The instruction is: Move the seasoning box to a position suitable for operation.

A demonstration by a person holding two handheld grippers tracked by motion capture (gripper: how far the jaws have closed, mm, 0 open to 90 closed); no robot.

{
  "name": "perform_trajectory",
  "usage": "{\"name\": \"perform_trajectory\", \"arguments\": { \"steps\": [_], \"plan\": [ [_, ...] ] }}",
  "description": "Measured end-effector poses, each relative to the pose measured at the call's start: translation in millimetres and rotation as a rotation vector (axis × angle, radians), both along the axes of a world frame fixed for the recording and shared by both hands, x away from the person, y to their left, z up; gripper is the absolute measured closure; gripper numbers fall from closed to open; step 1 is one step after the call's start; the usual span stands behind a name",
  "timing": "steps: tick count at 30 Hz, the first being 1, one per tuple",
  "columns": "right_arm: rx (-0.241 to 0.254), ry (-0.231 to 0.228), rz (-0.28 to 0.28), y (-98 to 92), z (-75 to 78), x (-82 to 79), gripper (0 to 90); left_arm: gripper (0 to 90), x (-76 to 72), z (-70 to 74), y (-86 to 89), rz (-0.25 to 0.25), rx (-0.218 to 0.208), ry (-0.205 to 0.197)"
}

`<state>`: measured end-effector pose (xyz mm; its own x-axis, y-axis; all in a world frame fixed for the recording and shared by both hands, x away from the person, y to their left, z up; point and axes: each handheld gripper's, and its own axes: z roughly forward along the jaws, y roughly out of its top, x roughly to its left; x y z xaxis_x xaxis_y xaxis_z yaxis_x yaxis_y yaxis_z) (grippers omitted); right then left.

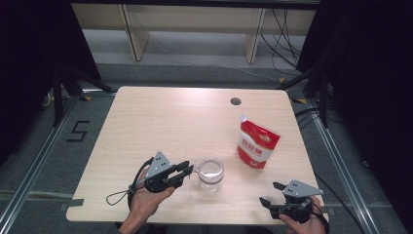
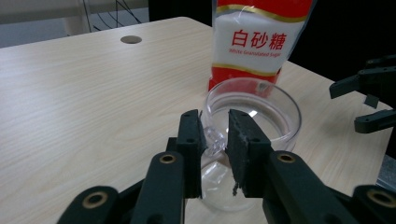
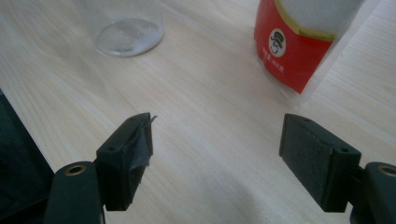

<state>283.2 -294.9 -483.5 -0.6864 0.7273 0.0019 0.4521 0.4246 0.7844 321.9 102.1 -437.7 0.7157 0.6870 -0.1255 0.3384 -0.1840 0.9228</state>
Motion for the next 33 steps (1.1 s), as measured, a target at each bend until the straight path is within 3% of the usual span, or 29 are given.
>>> {"name": "perform_trajectory", "arguments": {
  "steps": [6, 11, 12, 13, 20, 22, 23, 24, 26, 30, 32, 33],
  "plan": [
    [0.025, -0.006, -0.004, 2.3, -0.4, 3.8, 26.6, 82.6, 4.1, 2.4, -8.0, -0.019, 0.013, -0.017],
    [0.058, 0.006, -0.014, 5.8, 1.2, 4.5, 26.8, 87.4, 8.4, 4.2, -8.3, -0.024, -0.001, -0.013],
    [0.053, -0.018, -0.015, 5.4, 1.4, 5.7, 26.8, 88.1, 9.2, 4.1, -8.4, -0.024, -0.004, -0.014],
    [0.058, -0.008, -0.009, 6.1, 1.4, 6.3, 27.0, 88.5, 10.5, 3.9, -8.3, -0.029, -0.007, -0.018],
    [0.053, -0.025, 0.006, 11.8, 0.8, 9.3, 27.8, 89.1, 14.6, 2.7, -8.7, -0.014, 0.002, -0.014],
    [0.066, -0.014, 0.019, 14.4, 0.6, 10.0, 28.0, 89.1, 15.5, 1.6, -8.7, -0.012, 0.004, -0.008],
    [0.07, 0.009, -0.004, 16.0, 1.8, 7.1, 28.0, 89.1, 16.0, 0.8, -9.2, -0.013, -0.002, -0.004],
    [0.061, -0.03, 0.016, 15.0, 1.6, 10.0, 28.1, 89.1, 16.1, 0.3, -9.2, -0.009, 0.004, 0.0],
    [0.055, -0.048, 0.023, 15.3, 1.7, 10.8, 28.3, 89.1, 16.6, -1.5, -9.5, -0.01, 0.008, 0.002],
    [0.062, -0.018, 0.03, 17.4, 1.6, 9.4, 28.6, 89.0, 17.8, -3.1, -6.8, 0.002, 0.017, 0.007],
    [0.065, -0.014, 0.046, 16.0, 1.4, 11.0, 28.6, 88.9, 19.3, -4.4, -5.6, 0.003, 0.005, 0.005],
    [0.061, -0.031, 0.027, 16.1, 1.2, 10.4, 28.6, 88.9, 19.6, -4.6, -5.0, 0.003, 0.005, 0.006]
  ]
}}
